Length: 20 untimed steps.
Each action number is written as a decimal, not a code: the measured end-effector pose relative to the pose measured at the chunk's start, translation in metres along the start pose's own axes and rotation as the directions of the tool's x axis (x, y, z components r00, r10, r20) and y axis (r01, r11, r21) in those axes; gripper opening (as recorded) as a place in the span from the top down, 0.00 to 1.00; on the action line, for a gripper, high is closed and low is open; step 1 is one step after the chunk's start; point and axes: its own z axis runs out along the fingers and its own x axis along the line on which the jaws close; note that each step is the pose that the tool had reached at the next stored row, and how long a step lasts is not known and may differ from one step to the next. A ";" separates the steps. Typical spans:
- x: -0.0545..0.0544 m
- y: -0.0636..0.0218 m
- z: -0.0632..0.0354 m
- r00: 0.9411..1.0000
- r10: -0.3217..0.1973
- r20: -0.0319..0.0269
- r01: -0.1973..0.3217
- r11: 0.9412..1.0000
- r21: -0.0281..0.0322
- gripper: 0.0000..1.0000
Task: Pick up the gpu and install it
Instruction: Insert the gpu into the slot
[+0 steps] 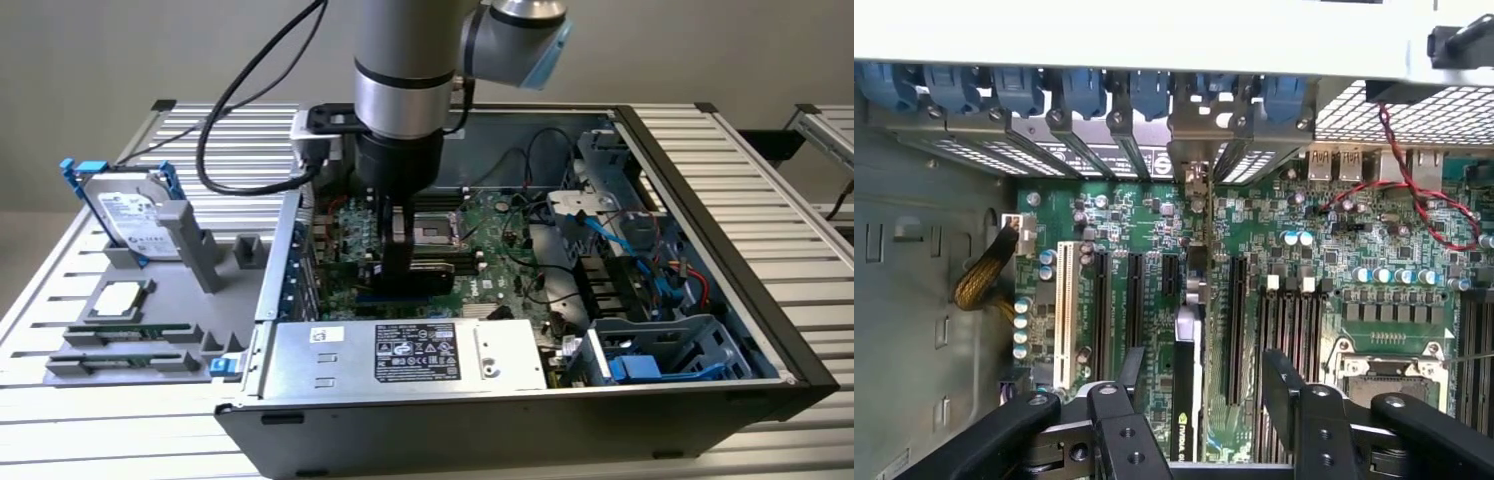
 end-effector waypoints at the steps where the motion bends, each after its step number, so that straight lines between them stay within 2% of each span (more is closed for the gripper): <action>1: 0.000 0.0001 -0.0012 1.000 0.000 0.000 0.000 1.000 0.000 0.42; 8: 0.000 0.0008 -0.0117 1.000 0.000 0.000 0.000 1.000 -0.002 0.42; 14: 0.000 0.0009 -0.0131 1.000 0.000 0.000 0.000 1.000 -0.002 0.44; 16: 0.000 0.0009 -0.0132 1.000 0.000 0.000 0.000 1.000 -0.002 0.56; 18: 0.000 0.0009 -0.0132 1.000 0.000 0.000 0.000 1.000 -0.003 0.56; 19: 0.000 0.0009 -0.0132 1.000 0.000 0.000 0.000 1.000 -0.003 0.63; 20: 0.000 0.0009 -0.0132 1.000 0.000 0.000 0.000 1.000 -0.003 0.63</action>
